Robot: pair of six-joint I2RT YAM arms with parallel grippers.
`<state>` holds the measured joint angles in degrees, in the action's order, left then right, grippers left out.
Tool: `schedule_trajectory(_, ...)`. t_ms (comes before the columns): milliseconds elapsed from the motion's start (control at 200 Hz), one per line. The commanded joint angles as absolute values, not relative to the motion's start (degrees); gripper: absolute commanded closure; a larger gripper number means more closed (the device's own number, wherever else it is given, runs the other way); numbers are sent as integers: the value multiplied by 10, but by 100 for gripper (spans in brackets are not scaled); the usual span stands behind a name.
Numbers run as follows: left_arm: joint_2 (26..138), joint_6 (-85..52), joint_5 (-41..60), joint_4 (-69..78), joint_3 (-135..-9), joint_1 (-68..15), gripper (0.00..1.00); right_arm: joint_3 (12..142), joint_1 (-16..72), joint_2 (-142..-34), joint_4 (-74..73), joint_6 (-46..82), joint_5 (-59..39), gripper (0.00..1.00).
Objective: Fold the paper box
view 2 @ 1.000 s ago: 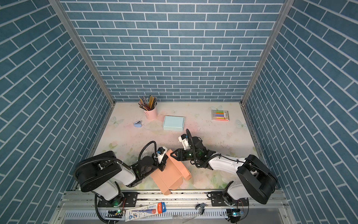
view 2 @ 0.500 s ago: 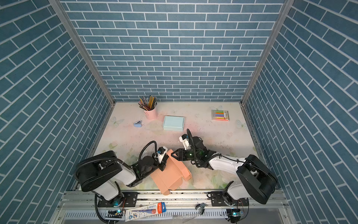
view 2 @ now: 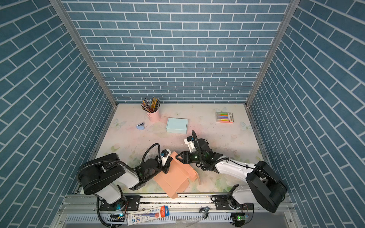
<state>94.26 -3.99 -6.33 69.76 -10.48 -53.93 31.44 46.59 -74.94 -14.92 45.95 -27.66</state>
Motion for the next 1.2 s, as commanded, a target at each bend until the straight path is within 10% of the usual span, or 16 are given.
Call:
schedule_trajectory(0,937,-35,-63,706,-108,-544,91,325,464,-710,-106,430,-259,49)
schedule_trajectory(520,835,-94,-129,553,-132,-544,91,366,459,-508,86,327,-123,51)
schedule_trajectory(1195,680,-239,-239,217,-225,-544,91,496,617,-486,271,234,165,100)
